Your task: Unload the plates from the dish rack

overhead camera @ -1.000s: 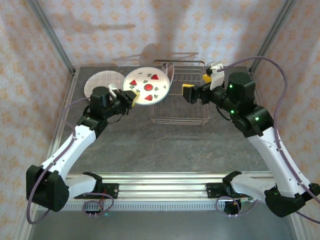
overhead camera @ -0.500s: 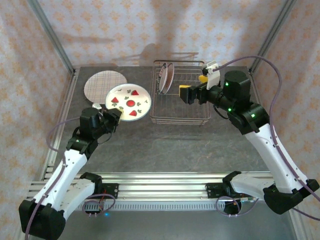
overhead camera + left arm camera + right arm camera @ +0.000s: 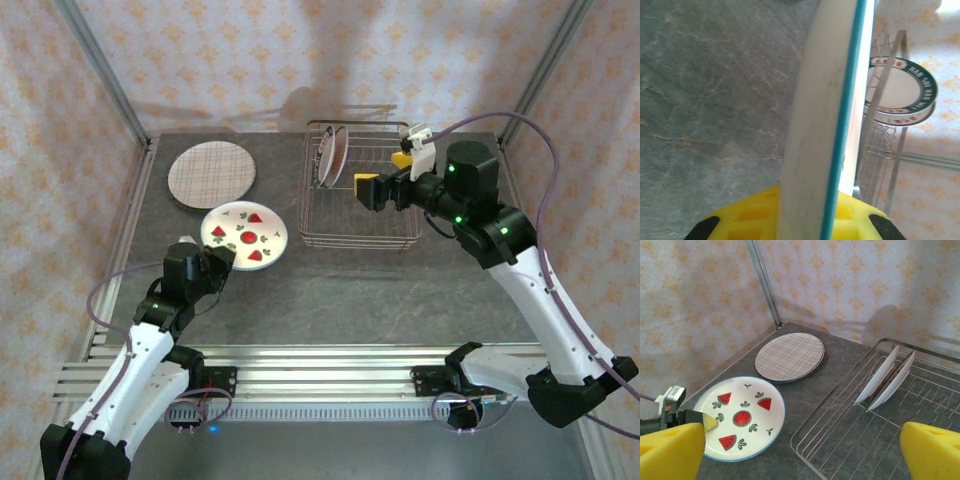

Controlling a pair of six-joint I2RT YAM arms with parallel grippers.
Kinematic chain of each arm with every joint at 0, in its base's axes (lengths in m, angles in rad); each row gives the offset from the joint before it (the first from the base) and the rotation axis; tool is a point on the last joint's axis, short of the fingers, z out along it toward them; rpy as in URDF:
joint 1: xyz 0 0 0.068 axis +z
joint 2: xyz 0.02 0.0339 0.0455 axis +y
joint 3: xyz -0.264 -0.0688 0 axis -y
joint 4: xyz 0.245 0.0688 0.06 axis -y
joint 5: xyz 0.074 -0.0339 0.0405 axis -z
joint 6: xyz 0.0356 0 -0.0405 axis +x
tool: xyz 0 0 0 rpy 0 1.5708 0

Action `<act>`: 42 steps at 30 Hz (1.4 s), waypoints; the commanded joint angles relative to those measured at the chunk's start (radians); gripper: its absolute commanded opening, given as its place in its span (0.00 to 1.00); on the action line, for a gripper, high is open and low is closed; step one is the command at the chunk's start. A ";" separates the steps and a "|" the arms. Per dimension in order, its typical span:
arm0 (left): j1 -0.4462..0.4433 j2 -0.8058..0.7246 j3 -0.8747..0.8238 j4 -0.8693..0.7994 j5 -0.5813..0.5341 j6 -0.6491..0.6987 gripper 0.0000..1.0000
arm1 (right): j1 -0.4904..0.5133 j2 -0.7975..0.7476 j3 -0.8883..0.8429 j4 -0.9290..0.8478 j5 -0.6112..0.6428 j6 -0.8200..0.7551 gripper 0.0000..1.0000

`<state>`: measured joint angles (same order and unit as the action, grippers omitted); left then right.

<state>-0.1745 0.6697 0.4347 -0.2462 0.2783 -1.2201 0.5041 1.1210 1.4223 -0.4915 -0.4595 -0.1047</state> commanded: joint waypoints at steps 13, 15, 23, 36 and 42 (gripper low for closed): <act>0.005 0.058 -0.120 0.255 -0.001 0.028 0.00 | 0.013 0.023 -0.005 0.013 -0.060 0.029 1.00; 0.004 0.069 -0.125 0.269 -0.001 0.030 0.00 | 0.014 0.024 -0.005 0.011 -0.062 0.034 0.99; 0.004 0.148 -0.144 0.367 0.012 0.026 0.00 | 0.016 0.034 0.004 0.007 -0.064 0.037 1.00; 0.004 0.257 -0.146 0.458 0.019 0.031 0.00 | 0.016 0.036 0.003 -0.001 -0.084 0.042 0.99; 0.005 0.284 -0.151 0.453 0.020 0.033 0.00 | 0.017 0.039 0.009 0.001 -0.090 0.049 0.99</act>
<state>-0.1745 0.9585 0.2771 0.0807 0.2874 -1.2026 0.5148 1.1568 1.4220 -0.4931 -0.5320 -0.0700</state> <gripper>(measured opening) 0.117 0.994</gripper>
